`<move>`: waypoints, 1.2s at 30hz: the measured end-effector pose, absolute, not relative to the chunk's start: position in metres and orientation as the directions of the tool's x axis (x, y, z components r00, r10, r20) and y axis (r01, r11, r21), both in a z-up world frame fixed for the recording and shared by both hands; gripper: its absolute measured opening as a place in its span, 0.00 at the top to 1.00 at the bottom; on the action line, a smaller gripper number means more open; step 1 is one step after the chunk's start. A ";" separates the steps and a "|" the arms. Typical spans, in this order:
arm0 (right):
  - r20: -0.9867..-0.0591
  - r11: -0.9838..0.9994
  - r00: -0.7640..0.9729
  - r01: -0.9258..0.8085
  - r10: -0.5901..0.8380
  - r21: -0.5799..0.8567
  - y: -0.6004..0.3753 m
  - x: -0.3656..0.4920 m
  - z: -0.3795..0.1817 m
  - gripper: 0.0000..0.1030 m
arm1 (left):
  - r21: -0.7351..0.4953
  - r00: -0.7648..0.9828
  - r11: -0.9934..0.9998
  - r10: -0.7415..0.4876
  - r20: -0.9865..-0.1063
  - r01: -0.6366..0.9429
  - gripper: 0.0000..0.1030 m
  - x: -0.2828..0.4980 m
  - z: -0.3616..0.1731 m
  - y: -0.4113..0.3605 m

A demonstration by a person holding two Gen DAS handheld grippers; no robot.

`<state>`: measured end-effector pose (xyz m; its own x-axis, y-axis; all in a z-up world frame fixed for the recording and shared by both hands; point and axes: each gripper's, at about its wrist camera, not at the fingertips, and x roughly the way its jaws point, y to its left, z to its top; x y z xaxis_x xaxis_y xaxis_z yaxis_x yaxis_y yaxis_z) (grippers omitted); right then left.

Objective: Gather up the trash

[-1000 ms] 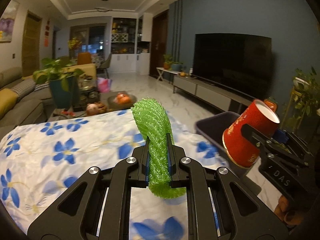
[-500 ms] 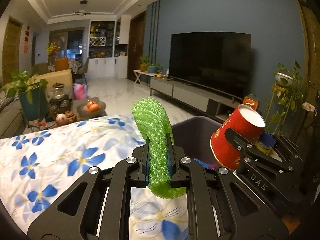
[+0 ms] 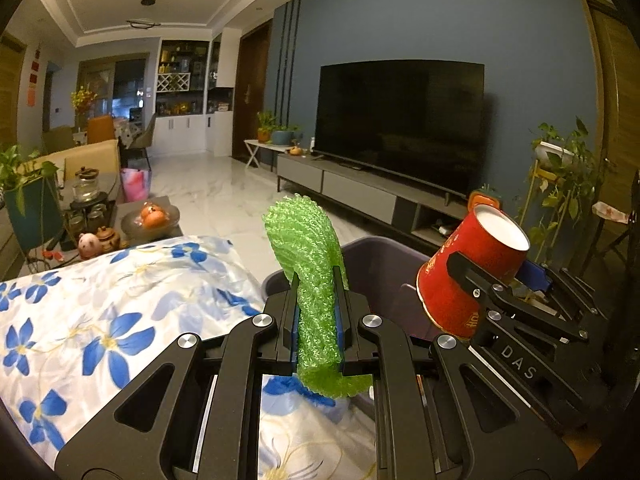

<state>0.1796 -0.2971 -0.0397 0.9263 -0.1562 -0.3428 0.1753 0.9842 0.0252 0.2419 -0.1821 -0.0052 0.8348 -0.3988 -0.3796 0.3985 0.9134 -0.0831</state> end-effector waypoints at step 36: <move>-0.369 0.963 0.896 0.270 -0.249 0.007 -0.278 0.145 -0.052 0.05 | -0.071 0.903 0.981 -0.193 -0.384 0.180 0.06 0.213 -0.020 -0.124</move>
